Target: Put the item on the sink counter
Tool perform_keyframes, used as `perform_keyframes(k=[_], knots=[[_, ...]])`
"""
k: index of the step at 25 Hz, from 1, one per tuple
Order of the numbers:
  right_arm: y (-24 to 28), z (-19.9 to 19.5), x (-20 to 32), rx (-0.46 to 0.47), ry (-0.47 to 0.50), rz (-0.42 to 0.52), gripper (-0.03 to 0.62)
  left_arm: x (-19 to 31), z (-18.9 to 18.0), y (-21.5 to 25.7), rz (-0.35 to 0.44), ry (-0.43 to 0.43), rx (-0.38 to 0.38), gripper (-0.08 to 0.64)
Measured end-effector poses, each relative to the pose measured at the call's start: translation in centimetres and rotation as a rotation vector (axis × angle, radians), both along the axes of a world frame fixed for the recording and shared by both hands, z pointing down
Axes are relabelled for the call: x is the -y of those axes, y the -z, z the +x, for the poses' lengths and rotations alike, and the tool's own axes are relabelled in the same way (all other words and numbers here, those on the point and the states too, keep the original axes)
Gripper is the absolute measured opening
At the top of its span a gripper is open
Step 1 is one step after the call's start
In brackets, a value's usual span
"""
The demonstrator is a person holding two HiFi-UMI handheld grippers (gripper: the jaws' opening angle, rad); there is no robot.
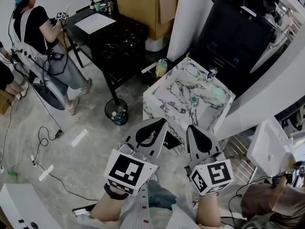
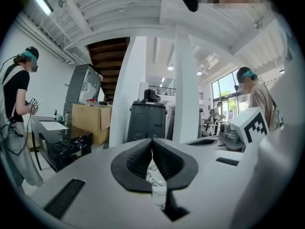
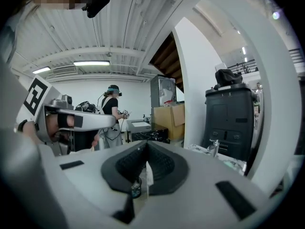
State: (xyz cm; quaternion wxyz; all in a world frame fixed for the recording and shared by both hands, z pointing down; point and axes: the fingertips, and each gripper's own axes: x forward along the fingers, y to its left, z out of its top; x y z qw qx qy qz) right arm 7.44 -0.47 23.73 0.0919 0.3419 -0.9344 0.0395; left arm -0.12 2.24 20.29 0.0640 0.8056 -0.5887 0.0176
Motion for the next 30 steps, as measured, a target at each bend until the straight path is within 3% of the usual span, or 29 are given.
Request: perform_keyframes(k=[9, 15, 24, 30], knots=[[0.1, -3.2, 10.8, -0.006, -0.135, -0.002, 0.009, 12.3, -2.6, 0.3, -0.004, -0.163, 0.019, 0.017], [-0.1, -4.2, 15.9, 0.009, -0.256, 0.001, 0.011, 17.9, -3.8, -0.2, -0.006, -0.281, 0.047, 0.017], [-0.7, -2.1, 19.3, -0.001, -0.438, -0.012, 0.009, 22.1, -2.5, -1.6, -0.03, -0.45, 0.049, 0.017], [-1.6, 1.1, 21.1, -0.02, -0.501, -0.03, 0.011, 24.2, 0.0, -2.6, -0.047, -0.496, 0.039, 0.017]])
